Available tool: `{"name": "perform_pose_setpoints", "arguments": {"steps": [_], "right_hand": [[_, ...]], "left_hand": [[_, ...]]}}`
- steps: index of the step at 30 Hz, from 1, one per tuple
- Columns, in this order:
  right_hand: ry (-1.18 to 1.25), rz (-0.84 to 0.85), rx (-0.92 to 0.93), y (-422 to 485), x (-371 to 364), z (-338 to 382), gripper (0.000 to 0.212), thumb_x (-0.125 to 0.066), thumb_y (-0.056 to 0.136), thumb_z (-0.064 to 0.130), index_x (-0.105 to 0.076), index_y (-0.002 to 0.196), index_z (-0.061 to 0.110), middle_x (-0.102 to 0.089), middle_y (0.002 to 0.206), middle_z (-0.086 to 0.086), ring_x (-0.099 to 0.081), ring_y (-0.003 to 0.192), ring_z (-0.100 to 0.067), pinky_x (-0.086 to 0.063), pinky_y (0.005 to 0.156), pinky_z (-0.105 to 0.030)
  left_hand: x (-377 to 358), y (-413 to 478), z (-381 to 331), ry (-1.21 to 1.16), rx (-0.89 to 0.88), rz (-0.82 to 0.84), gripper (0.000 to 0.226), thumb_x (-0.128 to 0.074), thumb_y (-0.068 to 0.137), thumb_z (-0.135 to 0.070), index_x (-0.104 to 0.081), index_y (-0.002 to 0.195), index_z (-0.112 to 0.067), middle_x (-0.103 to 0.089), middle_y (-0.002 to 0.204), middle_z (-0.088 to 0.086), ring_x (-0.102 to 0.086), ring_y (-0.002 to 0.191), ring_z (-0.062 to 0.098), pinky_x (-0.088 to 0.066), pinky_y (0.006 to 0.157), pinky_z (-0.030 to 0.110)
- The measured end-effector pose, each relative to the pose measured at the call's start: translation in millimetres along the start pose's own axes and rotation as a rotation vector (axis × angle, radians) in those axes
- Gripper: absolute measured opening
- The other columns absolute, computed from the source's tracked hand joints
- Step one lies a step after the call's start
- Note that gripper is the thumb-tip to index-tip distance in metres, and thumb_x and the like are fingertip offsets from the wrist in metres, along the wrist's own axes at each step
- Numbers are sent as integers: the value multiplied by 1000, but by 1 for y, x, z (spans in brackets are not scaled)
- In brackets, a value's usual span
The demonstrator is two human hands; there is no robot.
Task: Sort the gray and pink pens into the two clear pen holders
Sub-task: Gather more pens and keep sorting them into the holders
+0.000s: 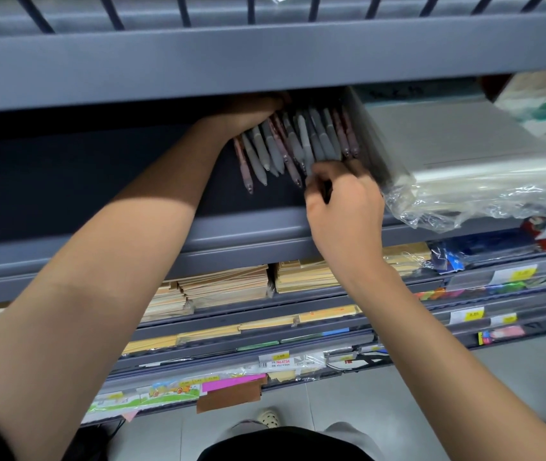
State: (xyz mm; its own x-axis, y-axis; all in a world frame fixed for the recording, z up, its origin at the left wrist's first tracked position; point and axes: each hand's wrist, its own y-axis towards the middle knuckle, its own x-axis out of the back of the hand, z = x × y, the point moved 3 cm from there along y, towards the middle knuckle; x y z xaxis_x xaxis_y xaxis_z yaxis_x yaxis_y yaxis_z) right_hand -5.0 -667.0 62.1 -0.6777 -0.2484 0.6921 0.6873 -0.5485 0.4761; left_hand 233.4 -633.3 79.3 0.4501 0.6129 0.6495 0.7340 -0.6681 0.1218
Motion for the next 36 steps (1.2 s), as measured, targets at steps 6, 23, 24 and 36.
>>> {"name": "perform_pose_setpoints", "arguments": {"steps": [6, 23, 24, 36], "right_hand": [[-38, 54, -25, 3, -1, -3, 22, -60, 90, 22, -70, 102, 6, -68, 97, -17, -57, 93, -36, -46, 83, -40], [-40, 175, 51, 4, -4, -6, 31, -65, 87, 44, -69, 105, 18, -67, 96, -7, -57, 94, -31, -45, 88, -42], [-16, 162, 58, 6, -4, -5, 29, -68, 86, 42, -69, 105, 20, -67, 96, -6, -58, 93, -31, -47, 86, -43], [28, 160, 86, 13, -6, -10, 24, -69, 82, 17, -69, 105, 24, -61, 107, -4, -61, 83, -30, -50, 78, -35]], "left_hand": [[-3, 4, 1, 52, -39, 64, 36, -55, 101, -33, -60, 132, -15, -59, 136, 6, -53, 124, 18, -38, 111, 30], [-4, -2, 5, -159, 20, -143, 16, -56, 99, -26, -65, 86, -31, -71, 96, -10, -67, 71, -9, -48, 71, 7], [-4, -1, 5, -184, 32, -156, 19, -55, 100, -25, -64, 84, -31, -71, 94, -10, -67, 67, -9, -49, 70, 9], [-3, -20, 10, -144, 3, -114, 18, -63, 96, -33, -72, 104, -19, -72, 112, 1, -63, 95, 3, -43, 83, 7]]}}
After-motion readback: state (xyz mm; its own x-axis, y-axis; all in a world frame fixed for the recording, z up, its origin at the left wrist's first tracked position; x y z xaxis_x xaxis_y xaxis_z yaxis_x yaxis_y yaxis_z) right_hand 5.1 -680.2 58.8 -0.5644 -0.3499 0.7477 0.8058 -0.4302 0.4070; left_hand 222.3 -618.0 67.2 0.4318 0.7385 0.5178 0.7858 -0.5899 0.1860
